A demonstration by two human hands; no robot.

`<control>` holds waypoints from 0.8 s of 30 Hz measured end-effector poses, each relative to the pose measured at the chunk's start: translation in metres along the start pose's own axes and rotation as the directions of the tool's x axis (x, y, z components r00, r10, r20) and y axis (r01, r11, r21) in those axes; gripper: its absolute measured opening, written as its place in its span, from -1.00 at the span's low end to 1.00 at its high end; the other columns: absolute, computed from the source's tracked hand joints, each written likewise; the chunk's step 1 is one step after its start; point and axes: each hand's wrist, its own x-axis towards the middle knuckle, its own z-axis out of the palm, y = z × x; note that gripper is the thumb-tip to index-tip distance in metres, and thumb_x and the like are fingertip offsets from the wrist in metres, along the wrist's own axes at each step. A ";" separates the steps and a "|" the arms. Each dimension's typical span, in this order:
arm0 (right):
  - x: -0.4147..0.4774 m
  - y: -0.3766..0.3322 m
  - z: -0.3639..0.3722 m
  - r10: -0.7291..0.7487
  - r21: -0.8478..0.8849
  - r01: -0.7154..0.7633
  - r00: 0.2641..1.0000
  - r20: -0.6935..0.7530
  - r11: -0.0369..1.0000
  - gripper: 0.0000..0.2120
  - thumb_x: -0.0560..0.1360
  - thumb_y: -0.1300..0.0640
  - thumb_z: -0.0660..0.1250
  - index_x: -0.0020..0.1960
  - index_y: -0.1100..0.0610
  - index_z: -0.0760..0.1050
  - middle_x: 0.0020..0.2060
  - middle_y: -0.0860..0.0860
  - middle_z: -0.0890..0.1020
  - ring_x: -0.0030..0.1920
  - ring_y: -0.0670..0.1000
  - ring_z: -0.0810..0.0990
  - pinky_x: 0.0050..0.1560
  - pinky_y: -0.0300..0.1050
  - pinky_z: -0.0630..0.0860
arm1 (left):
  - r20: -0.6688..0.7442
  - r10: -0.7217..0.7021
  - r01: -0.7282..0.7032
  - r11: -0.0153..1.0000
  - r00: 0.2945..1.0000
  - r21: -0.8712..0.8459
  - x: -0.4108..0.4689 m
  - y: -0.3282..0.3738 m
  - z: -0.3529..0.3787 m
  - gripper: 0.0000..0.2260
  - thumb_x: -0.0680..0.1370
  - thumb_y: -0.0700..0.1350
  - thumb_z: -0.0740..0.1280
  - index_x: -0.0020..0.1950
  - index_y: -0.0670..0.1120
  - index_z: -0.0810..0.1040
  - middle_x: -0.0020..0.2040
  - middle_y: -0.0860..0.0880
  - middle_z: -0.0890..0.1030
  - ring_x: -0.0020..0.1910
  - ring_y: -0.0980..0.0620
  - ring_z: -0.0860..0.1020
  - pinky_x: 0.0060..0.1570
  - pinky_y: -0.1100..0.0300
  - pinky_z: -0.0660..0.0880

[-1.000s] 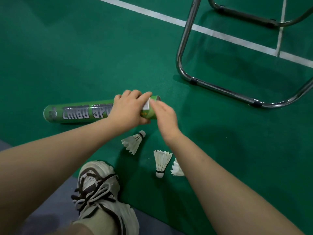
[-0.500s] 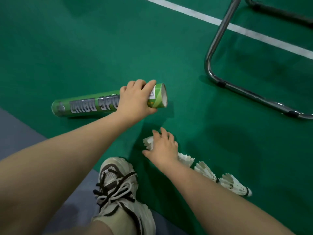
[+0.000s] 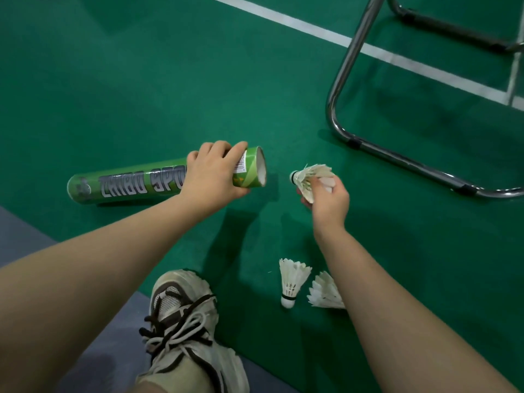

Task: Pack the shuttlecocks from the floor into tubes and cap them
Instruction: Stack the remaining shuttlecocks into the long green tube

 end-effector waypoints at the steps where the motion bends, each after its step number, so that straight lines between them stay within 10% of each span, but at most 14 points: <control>1: 0.004 -0.008 -0.004 0.034 0.096 -0.038 0.998 0.043 0.995 -0.88 0.47 0.24 0.30 -0.17 0.05 0.51 -0.23 0.02 0.60 -0.17 0.09 0.60 -0.16 -0.08 0.54 | 0.001 0.000 0.000 1.000 1.000 0.000 0.000 0.002 0.000 -0.29 0.35 0.12 0.45 0.42 0.02 0.25 0.23 -0.10 0.42 0.22 -0.14 0.32 0.18 -0.04 0.22; 8: -0.001 -0.030 -0.008 0.045 0.170 -0.122 0.917 0.396 0.978 -0.78 0.47 0.37 0.26 -0.19 0.07 0.53 -0.32 -0.04 0.59 -0.36 -0.13 0.53 -0.31 -0.28 0.44 | 0.016 0.086 -0.086 0.996 0.996 -0.003 -0.007 0.042 0.003 -0.27 0.34 0.16 0.43 0.43 0.03 0.24 0.23 -0.08 0.42 0.22 -0.12 0.32 0.18 -0.02 0.22; 14: 0.001 -0.017 -0.015 0.070 -0.118 -0.050 0.983 0.169 0.992 -0.80 0.44 0.17 0.35 -0.01 0.07 0.37 -0.20 -0.02 0.50 -0.19 0.00 0.49 -0.14 -0.12 0.41 | -0.057 0.155 -0.158 0.986 0.986 -0.053 -0.011 0.074 0.004 -0.28 0.30 0.14 0.46 0.40 0.02 0.32 0.17 -0.07 0.46 0.18 -0.13 0.36 0.11 -0.01 0.24; 19: -0.011 -0.018 -0.036 -0.271 -0.036 0.269 0.960 -0.068 0.963 -0.82 0.46 0.08 0.34 -0.21 0.02 0.33 -0.28 -0.09 0.41 -0.26 -0.11 0.39 -0.13 -0.16 0.34 | -0.051 0.163 -0.166 0.985 0.985 -0.045 -0.008 0.084 0.005 -0.29 0.33 0.15 0.44 0.42 0.03 0.28 0.20 -0.06 0.44 0.20 -0.11 0.34 0.15 -0.02 0.23; 24: -0.029 -0.008 -0.041 -0.378 0.030 0.378 0.911 0.168 0.925 -0.77 0.41 -0.16 0.18 -0.20 -0.06 0.51 -0.17 0.03 0.60 -0.12 0.03 0.53 -0.04 -0.04 0.46 | -0.037 0.160 -0.161 0.987 0.986 -0.029 -0.007 0.089 0.008 -0.29 0.33 0.14 0.44 0.42 0.03 0.28 0.21 -0.06 0.44 0.20 -0.11 0.35 0.13 -0.01 0.24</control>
